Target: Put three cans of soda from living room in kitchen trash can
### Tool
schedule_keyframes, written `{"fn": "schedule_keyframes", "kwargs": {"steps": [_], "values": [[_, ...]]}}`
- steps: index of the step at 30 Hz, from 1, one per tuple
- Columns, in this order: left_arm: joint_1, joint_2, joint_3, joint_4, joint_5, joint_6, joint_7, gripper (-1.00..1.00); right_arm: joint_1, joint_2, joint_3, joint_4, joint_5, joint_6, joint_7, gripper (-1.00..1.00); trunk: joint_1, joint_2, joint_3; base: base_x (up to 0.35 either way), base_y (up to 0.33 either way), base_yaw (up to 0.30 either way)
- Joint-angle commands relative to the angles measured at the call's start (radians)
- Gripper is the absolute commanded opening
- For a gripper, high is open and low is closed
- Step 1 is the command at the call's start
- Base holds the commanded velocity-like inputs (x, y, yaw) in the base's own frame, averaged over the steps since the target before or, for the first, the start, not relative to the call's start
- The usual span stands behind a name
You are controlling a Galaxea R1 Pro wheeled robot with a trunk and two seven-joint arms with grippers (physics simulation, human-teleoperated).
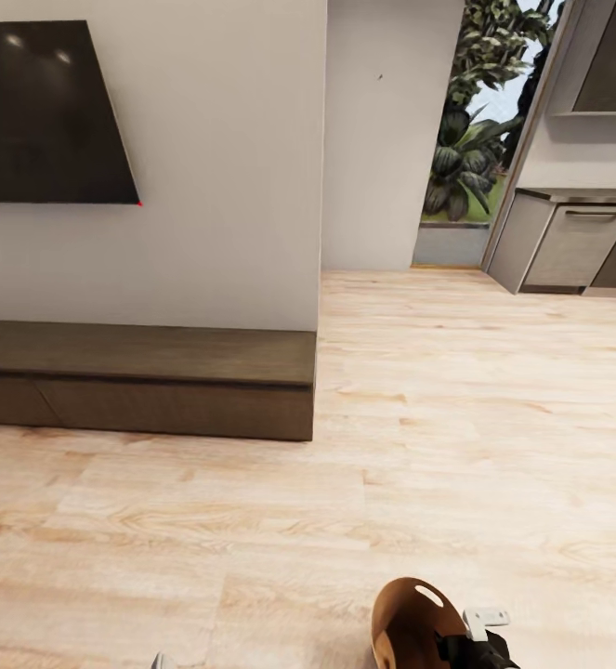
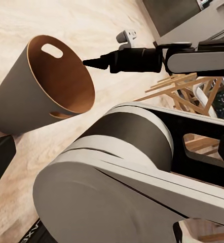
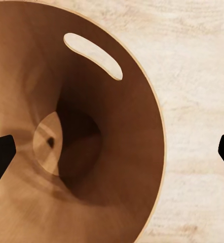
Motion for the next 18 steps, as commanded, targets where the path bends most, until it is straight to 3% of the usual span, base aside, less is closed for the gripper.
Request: {"fn": "schedule_keyframes", "kwargs": {"steps": [1, 7, 15, 18], "values": [[0.000, 0.000, 0.000, 0.000, 0.000, 0.000, 0.000, 1.00, 0.000, 0.000, 0.000, 0.000, 0.000, 0.000, 0.000, 1.00, 0.000, 0.000, 0.000, 0.004, 0.000, 0.000], [0.000, 0.000, 0.000, 0.000, 0.000, 0.000, 0.000, 1.00, 0.000, 0.000, 0.000, 0.000, 0.000, 0.000, 0.000, 1.00, 0.000, 0.000, -0.001, 0.002, 0.000, 0.000], [0.000, 0.000, 0.000, 0.000, 0.000, 0.000, 0.000, 1.00, 0.000, 0.000, -0.001, 0.000, 0.000, 0.000, 0.000, 1.00, 0.031, -0.056, -0.035, 0.000, 0.000, 0.000], [0.000, 0.000, 0.000, 0.000, 0.000, 0.000, 0.000, 1.00, 0.000, 0.000, 0.000, 0.000, 0.000, 0.000, 0.000, 1.00, 0.031, -0.056, -0.040, 0.000, 0.000, 0.000]]}}
